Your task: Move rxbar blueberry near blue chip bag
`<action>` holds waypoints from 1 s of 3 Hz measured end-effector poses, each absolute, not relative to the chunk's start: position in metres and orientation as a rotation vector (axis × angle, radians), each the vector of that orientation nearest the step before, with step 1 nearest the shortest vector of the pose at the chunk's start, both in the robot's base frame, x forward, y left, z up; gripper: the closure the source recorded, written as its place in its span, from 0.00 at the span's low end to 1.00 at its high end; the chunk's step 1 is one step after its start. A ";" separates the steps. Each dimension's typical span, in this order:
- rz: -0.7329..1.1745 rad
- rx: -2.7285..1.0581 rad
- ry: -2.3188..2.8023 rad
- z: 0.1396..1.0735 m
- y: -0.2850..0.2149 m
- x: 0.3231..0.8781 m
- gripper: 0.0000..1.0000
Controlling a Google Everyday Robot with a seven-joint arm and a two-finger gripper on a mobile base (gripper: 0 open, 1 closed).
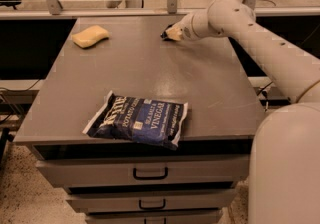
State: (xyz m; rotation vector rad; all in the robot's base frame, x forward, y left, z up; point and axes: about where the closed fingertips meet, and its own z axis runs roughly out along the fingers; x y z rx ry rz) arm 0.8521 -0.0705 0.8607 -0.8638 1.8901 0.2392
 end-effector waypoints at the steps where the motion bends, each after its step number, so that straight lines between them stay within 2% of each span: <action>1: 0.258 -0.980 1.818 0.891 -0.052 0.831 1.00; 3: 0.331 -1.227 1.730 0.926 -0.046 0.777 1.00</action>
Offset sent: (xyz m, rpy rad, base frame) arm -0.0812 0.0279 0.0877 -0.1556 -0.0713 0.3433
